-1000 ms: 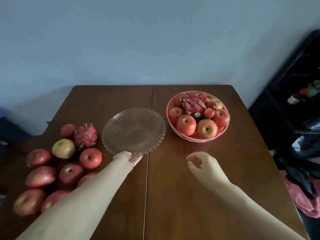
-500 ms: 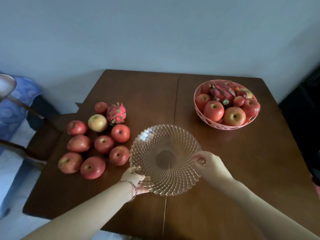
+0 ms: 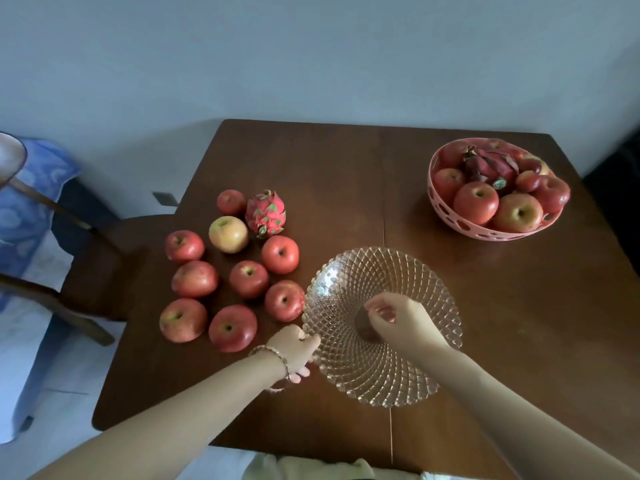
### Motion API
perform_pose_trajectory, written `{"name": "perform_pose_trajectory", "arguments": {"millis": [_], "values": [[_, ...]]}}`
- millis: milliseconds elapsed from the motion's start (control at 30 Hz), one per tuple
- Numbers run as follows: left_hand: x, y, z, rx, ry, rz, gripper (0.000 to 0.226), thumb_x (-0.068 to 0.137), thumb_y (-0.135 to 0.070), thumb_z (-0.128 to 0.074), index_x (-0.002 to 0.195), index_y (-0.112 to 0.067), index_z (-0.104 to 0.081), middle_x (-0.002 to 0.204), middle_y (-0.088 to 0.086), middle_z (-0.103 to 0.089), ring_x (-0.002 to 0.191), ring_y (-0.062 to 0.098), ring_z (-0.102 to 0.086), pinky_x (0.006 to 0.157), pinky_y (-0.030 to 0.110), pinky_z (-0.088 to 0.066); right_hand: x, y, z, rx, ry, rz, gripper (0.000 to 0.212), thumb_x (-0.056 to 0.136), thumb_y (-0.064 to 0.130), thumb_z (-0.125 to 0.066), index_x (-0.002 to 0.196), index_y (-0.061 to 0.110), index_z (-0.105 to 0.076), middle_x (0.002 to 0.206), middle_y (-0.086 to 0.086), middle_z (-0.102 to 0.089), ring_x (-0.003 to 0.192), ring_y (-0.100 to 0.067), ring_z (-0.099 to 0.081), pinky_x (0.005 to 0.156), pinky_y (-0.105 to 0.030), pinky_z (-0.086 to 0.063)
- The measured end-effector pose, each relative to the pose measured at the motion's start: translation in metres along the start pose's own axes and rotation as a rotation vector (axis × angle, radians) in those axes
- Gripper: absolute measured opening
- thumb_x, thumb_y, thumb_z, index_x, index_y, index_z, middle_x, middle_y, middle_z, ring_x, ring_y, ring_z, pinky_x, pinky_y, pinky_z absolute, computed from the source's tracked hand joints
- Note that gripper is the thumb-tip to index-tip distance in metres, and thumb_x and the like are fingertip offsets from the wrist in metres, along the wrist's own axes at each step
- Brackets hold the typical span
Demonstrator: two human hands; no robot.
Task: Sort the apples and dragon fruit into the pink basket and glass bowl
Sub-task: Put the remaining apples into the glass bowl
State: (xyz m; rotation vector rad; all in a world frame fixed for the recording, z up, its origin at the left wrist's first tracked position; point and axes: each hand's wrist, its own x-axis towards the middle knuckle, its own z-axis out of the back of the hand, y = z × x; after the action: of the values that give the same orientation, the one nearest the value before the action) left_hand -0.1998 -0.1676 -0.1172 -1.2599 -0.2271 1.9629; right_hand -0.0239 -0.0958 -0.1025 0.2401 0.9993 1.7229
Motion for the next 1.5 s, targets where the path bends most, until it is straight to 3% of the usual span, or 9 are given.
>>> {"name": "perform_pose_trajectory", "arguments": {"millis": [167,267,400,533,700,833,1000,1267,1500], "values": [[0.004,0.040,0.067,0.681,-0.409,-0.212,0.047,0.085,-0.043,-0.055,0.125,-0.018,-0.049,0.128,0.004,-0.050,0.115,0.025,-0.050,0.093,0.037,-0.046,0.015,0.032,-0.044,-0.207,-0.077,0.220,0.033,0.085,0.016,-0.061,0.118,0.009,-0.060,0.120,-0.005,-0.059,0.106,-0.017,-0.054,0.099,-0.031,-0.044],[0.014,0.060,0.080,0.854,-0.314,-0.108,0.081,0.076,-0.059,-0.058,0.140,-0.019,-0.029,0.142,0.005,-0.034,0.126,0.026,-0.040,0.100,0.035,-0.038,0.040,0.057,-0.087,-0.423,-0.021,0.314,0.063,0.079,0.025,-0.066,0.134,0.006,-0.044,0.140,-0.015,-0.041,0.134,-0.032,-0.033,0.117,-0.041,-0.020],[0.026,0.075,0.080,0.913,-0.218,-0.100,0.088,0.075,-0.059,-0.060,0.143,-0.019,-0.021,0.141,0.005,-0.034,0.125,0.026,-0.041,0.100,0.035,-0.037,0.072,0.072,-0.129,-0.779,0.136,0.156,0.093,0.080,0.044,-0.063,0.147,0.010,-0.010,0.150,-0.020,-0.022,0.144,-0.033,-0.003,0.117,-0.042,0.004],[0.033,0.079,0.082,0.864,-0.154,-0.064,0.088,0.078,-0.053,-0.061,0.145,-0.018,-0.015,0.140,0.007,-0.034,0.126,0.027,-0.040,0.098,0.035,-0.040,0.081,0.072,-0.141,-0.688,0.073,0.158,0.082,0.069,0.038,-0.072,0.137,0.013,-0.032,0.131,-0.018,-0.045,0.134,-0.035,-0.026,0.116,-0.038,-0.012],[0.034,0.083,0.076,0.780,-0.164,-0.077,0.087,0.081,-0.046,-0.060,0.146,-0.019,-0.011,0.141,0.007,-0.029,0.126,0.026,-0.039,0.097,0.034,-0.042,0.045,0.069,-0.110,-0.088,-0.058,0.161,0.080,0.061,0.039,-0.077,0.130,0.025,-0.039,0.122,-0.002,-0.039,0.103,-0.021,-0.052,0.089,-0.030,-0.046],[0.035,0.082,0.075,0.714,-0.168,-0.053,0.086,0.081,-0.042,-0.062,0.146,-0.019,-0.011,0.141,0.008,-0.028,0.126,0.027,-0.039,0.099,0.034,-0.041,0.027,0.024,-0.059,-0.052,-0.163,0.043,0.081,0.061,0.033,-0.082,0.129,0.028,-0.038,0.120,0.004,-0.032,0.097,-0.014,-0.049,0.092,-0.028,-0.049],[0.029,0.073,0.068,0.648,-0.219,-0.019,0.085,0.079,-0.041,-0.064,0.146,-0.018,-0.015,0.141,0.008,-0.030,0.124,0.030,-0.041,0.100,0.034,-0.040,0.024,-0.038,-0.024,-0.134,-0.075,-0.159,0.081,0.061,0.023,-0.081,0.129,0.032,-0.038,0.129,0.000,-0.034,0.108,-0.025,-0.054,0.092,-0.033,-0.052],[0.000,0.026,0.052,0.346,-0.475,-0.235,0.086,0.068,-0.033,-0.078,0.140,-0.017,-0.033,0.135,0.011,-0.042,0.118,0.032,-0.046,0.099,0.038,-0.040,0.029,-0.058,-0.032,-0.116,-0.035,-0.040,0.085,0.062,0.035,-0.081,0.134,0.033,-0.036,0.130,0.005,-0.036,0.115,-0.021,-0.050,0.099,-0.033,-0.047],[-0.001,-0.022,0.022,0.178,-0.427,-0.372,0.084,0.065,-0.030,-0.081,0.137,-0.020,-0.038,0.134,0.002,-0.044,0.125,0.021,-0.042,0.103,0.028,-0.034,0.029,-0.051,-0.041,-0.238,-0.024,-0.096,0.096,0.068,0.048,-0.076,0.144,0.026,-0.020,0.136,-0.002,-0.030,0.124,-0.022,-0.043,0.097,-0.036,-0.048]]}}
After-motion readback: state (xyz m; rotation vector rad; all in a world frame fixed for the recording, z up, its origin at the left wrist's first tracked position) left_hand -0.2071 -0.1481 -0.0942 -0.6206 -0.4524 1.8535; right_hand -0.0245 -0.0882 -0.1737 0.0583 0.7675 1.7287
